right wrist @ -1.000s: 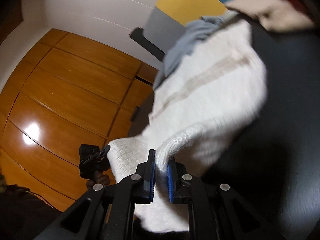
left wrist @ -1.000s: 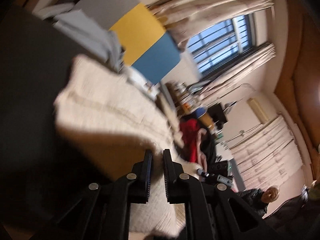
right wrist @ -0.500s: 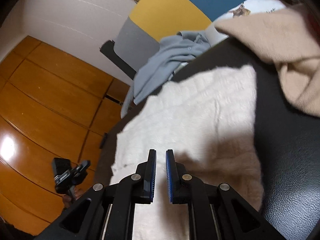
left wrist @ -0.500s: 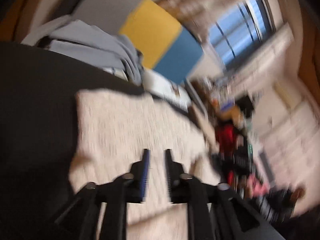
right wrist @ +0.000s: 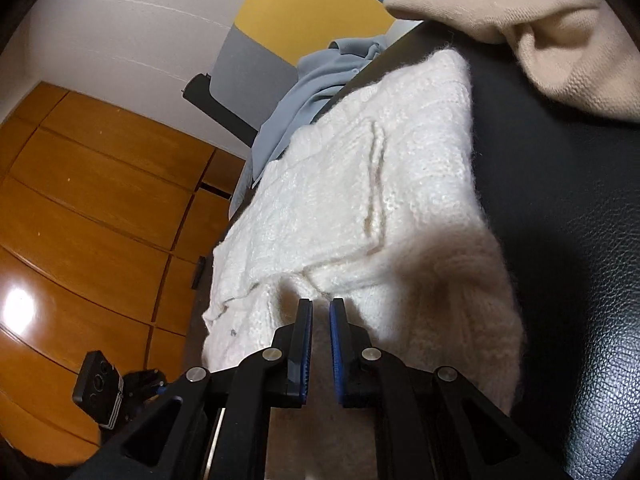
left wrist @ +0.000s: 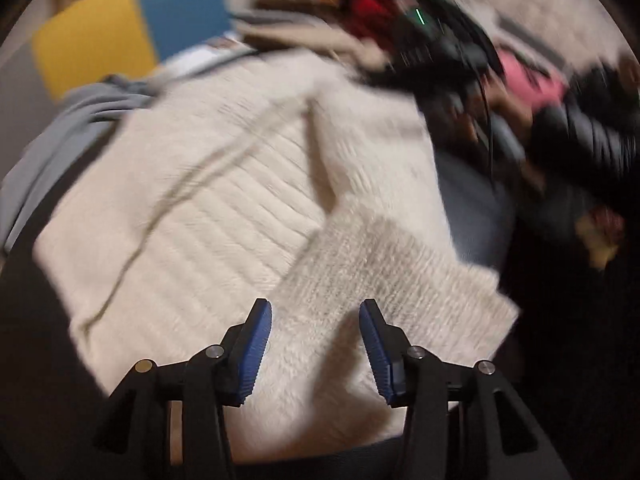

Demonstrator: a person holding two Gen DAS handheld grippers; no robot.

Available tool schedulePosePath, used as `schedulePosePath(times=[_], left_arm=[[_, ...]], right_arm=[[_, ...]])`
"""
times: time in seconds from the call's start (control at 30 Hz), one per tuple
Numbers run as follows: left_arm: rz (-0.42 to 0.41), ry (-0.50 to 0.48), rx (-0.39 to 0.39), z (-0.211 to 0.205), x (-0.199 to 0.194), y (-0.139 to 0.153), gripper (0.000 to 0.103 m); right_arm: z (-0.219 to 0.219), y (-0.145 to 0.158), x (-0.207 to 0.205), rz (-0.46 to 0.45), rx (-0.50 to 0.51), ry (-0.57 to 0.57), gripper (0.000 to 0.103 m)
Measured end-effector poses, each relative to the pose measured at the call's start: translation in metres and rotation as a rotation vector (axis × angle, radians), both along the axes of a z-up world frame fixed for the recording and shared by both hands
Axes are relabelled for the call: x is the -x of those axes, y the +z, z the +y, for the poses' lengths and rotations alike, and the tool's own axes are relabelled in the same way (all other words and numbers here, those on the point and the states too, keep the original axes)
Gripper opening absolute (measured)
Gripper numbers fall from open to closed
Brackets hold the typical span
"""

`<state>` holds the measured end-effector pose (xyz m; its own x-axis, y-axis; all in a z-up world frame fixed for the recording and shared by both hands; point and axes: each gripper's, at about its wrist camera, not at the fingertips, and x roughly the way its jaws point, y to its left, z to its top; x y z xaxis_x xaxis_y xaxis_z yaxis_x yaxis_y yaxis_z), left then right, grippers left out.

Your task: Fold clothes

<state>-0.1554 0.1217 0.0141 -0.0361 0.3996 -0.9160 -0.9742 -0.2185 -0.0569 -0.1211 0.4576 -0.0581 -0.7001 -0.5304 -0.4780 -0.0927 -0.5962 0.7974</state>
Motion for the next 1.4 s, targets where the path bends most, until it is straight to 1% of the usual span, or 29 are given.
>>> schedulePosePath(times=[0.03,0.1,0.17,0.23,0.27,0.3,0.37,0.43,0.47,0.5,0.53,0.57,0.6,0.63,0.7,0.77,0.8,0.83,0.87,0.9,0.97,1.07,1.13,1.17,1.27,1.3,1.33,1.37,1.4], left_arm=[[-0.018,-0.025,0.02,0.006,0.006,-0.005,0.046],[-0.047,-0.027,0.03,0.014,0.023,-0.009,0.047],[-0.115,-0.02,0.028,0.017,0.041,-0.013,0.048],[-0.196,-0.003,0.025,0.018,0.056,-0.021,0.053],[-0.231,0.006,0.007,0.017,0.059,-0.025,0.056],[-0.258,0.009,-0.012,0.015,0.061,-0.027,0.061],[-0.251,-0.002,-0.032,0.013,0.057,-0.026,0.063],[-0.228,-0.023,-0.023,0.011,0.049,-0.025,0.061],[-0.216,-0.033,-0.015,0.01,0.044,-0.024,0.058],[-0.199,-0.037,-0.011,0.009,0.04,-0.023,0.046],[-0.178,-0.034,-0.01,0.006,0.036,-0.022,0.023],[-0.156,-0.023,-0.013,0.002,0.033,-0.022,0.011],[-0.138,-0.006,-0.023,-0.002,0.031,-0.021,0.008],[-0.134,0.029,-0.049,-0.007,0.031,-0.019,0.007],[-0.148,0.102,-0.122,-0.019,0.034,-0.011,0.007],[-0.189,0.209,-0.261,-0.039,0.041,0.005,0.006],[-0.209,0.268,-0.343,-0.052,0.048,0.014,0.006],[-0.226,0.327,-0.424,-0.064,0.054,0.023,0.006],[-0.239,0.384,-0.505,-0.075,0.06,0.032,0.006],[-0.249,0.438,-0.581,-0.085,0.065,0.04,0.006],[-0.249,0.528,-0.698,-0.096,0.076,0.054,0.006],[-0.223,0.657,-0.775,-0.115,0.108,0.064,0.006],[-0.22,0.725,-0.801,-0.117,0.126,0.059,0.006],[-0.223,0.751,-0.805,-0.118,0.137,0.055,0.006],[-0.24,0.769,-0.764,-0.108,0.153,0.037,0.006],[-0.239,0.763,-0.741,-0.107,0.152,0.033,0.006],[-0.239,0.757,-0.721,-0.104,0.15,0.028,0.006],[-0.244,0.751,-0.711,-0.102,0.147,0.025,0.006],[-0.248,0.75,-0.708,-0.104,0.145,0.022,0.006]], right_arm=[[-0.001,0.0,0.0,0.004,-0.008,0.003,0.009],[-0.001,0.0,-0.001,0.014,-0.012,0.005,0.009],[0.0,-0.002,-0.001,0.024,0.003,0.004,0.008],[0.002,-0.004,-0.001,0.032,0.021,0.003,0.008],[0.002,-0.004,-0.001,0.035,0.03,0.004,0.008],[0.003,-0.005,-0.002,0.039,0.038,0.005,0.008],[0.004,-0.006,0.0,0.039,0.053,0.008,0.008],[0.004,-0.007,0.001,0.039,0.069,0.011,0.008],[0.005,-0.007,0.002,0.034,0.078,0.013,0.008],[0.004,-0.006,0.002,0.029,0.08,0.021,0.01],[0.003,-0.005,0.003,0.024,0.083,0.028,0.011],[0.003,-0.004,0.003,0.018,0.084,0.036,0.012],[0.002,-0.001,0.004,0.007,0.072,0.043,0.014],[0.0,0.001,0.004,-0.004,0.059,0.05,0.015],[-0.005,0.011,0.003,-0.012,-0.012,0.052,0.015],[-0.011,0.018,0.001,-0.004,-0.046,0.065,0.016],[-0.014,0.023,0.0,0.004,-0.058,0.074,0.015],[-0.018,0.03,-0.004,0.026,-0.057,0.084,0.011],[-0.019,0.037,-0.006,0.05,-0.051,0.089,0.009],[-0.021,0.045,-0.008,0.074,-0.046,0.093,0.009],[-0.022,0.061,-0.011,0.123,-0.034,0.093,0.009],[-0.017,0.083,-0.012,0.182,-0.013,0.073,0.009],[-0.011,0.096,-0.008,0.215,-0.018,0.036,0.009],[-0.008,0.099,-0.004,0.21,-0.031,0.019,0.009],[0.003,0.09,0.008,0.109,-0.017,0.018,0.012],[0.004,0.083,0.009,0.067,-0.021,0.053,0.018],[0.005,0.076,0.01,0.025,-0.025,0.088,0.031],[0.006,0.069,0.012,-0.017,-0.029,0.122,0.04],[0.003,0.061,0.014,-0.059,-0.031,0.157,0.054]])
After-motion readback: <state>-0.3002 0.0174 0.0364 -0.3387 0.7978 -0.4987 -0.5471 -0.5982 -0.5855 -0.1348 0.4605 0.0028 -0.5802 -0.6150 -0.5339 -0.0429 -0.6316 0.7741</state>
